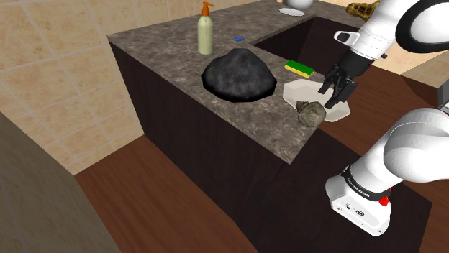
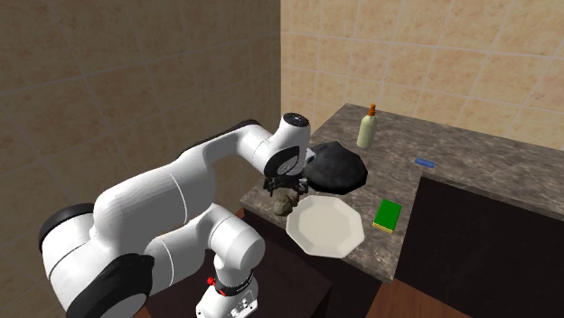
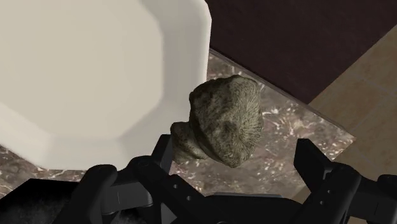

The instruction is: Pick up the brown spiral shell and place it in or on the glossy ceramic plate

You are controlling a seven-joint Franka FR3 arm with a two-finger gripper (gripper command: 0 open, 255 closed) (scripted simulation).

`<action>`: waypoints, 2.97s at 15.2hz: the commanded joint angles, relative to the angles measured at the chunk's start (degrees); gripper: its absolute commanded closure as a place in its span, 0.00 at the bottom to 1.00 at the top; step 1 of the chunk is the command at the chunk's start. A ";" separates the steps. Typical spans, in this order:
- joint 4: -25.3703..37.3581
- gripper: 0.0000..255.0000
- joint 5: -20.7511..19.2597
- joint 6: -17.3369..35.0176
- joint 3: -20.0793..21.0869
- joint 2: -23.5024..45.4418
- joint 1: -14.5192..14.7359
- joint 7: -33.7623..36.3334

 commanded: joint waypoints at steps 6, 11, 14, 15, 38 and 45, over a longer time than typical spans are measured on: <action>-4.79 0.00 0.19 5.11 -0.54 0.23 -0.03 -0.26; -4.78 0.00 0.19 5.12 -0.54 0.24 -0.03 -0.27; -4.77 1.00 0.19 5.10 -0.54 0.24 -0.02 -0.26; -4.77 1.00 0.19 5.10 -0.54 0.24 -0.02 -0.26; 5.82 0.00 4.42 -5.94 -9.58 10.16 -4.78 4.00; 2.88 0.00 6.11 -4.14 -12.98 13.29 -6.60 5.35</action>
